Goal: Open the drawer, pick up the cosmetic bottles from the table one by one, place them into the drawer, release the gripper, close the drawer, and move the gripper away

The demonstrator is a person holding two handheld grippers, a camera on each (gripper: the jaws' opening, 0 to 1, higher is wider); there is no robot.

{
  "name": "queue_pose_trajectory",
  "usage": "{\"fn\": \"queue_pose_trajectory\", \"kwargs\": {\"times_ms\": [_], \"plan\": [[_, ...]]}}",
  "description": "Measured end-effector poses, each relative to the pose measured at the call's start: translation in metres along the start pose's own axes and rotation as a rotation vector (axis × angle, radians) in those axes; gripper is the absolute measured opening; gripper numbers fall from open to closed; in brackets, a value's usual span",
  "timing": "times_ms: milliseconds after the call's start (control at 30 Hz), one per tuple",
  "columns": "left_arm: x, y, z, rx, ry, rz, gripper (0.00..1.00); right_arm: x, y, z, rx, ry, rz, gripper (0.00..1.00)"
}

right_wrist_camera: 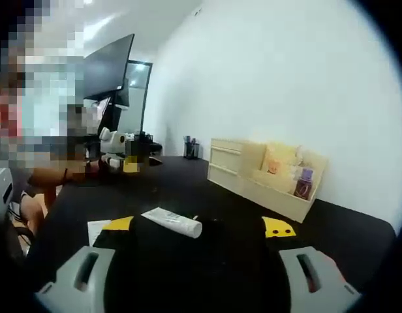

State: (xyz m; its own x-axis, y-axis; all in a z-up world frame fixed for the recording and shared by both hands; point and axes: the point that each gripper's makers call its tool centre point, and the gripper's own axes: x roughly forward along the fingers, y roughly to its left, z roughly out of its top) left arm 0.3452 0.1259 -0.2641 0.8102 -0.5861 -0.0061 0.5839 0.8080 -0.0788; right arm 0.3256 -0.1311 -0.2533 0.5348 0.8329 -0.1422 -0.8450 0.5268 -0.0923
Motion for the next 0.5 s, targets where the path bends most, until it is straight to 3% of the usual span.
{"fn": "queue_pose_trajectory", "kwargs": {"times_ms": [267,500], "plan": [[0.003,-0.007,-0.002,0.067,0.024,0.003,0.78,-0.003,0.004,0.006,-0.020,-0.020,0.001,0.69],[0.003,-0.004,-0.005,0.070,0.060,0.025,0.81,-0.004,0.006,0.011,-0.010,-0.033,0.009,0.68]]}}
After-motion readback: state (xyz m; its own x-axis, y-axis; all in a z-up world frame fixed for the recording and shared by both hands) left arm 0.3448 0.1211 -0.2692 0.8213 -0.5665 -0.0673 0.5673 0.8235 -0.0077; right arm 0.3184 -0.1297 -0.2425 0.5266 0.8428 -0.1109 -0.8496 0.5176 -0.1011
